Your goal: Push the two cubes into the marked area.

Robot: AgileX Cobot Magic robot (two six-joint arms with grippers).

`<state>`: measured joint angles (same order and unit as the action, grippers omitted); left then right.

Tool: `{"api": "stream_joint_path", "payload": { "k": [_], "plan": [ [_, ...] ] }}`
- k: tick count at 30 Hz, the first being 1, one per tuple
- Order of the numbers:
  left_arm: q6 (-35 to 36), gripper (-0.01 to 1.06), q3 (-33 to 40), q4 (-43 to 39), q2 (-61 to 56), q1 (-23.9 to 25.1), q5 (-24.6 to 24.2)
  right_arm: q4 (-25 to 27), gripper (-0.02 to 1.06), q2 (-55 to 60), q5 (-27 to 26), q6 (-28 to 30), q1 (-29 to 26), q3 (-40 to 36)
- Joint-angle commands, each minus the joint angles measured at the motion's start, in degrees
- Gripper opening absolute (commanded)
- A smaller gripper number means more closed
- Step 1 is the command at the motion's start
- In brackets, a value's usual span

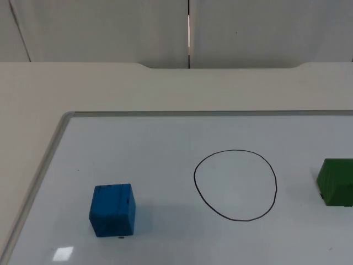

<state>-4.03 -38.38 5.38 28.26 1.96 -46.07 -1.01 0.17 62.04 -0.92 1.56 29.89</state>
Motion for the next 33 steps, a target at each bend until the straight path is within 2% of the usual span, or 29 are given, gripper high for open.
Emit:
{"api": "stream_joint_path", "payload": {
  "k": [1, 9, 14, 17, 18, 23, 33],
  "plan": [
    [-0.17, 0.19, -0.40, 1.08, 2.27, 0.14, 1.88, 0.07, 1.05, -0.17, -0.42, 0.54, -0.21, -0.35],
    [-0.78, 0.19, -0.40, 1.31, 10.52, 0.14, 3.90, 0.07, 1.05, -0.17, -0.42, 0.54, -0.21, -0.35],
    [-4.51, 0.17, -0.40, 3.99, 16.53, 0.14, 4.07, 0.07, 1.05, -0.17, -0.42, 0.54, -0.21, -0.35],
    [-8.25, 0.01, -0.40, 8.44, 21.16, 0.14, 5.50, 0.07, 1.05, -0.17, -0.42, 0.54, -0.21, -0.35],
    [-9.63, 0.00, -0.40, 10.21, 22.60, 0.14, 6.10, 0.07, 1.05, -0.17, -0.42, 0.54, -0.21, -0.35],
    [-12.61, 0.00, -0.40, 16.22, 27.48, 0.14, 8.17, -0.08, 1.05, -0.17, -0.31, 0.54, -0.21, -0.35],
    [-12.61, 0.00, -0.20, 16.73, 34.35, 0.14, 8.60, -0.08, 1.05, -0.17, -0.31, 0.54, -0.21, -0.35]
  ]
}}
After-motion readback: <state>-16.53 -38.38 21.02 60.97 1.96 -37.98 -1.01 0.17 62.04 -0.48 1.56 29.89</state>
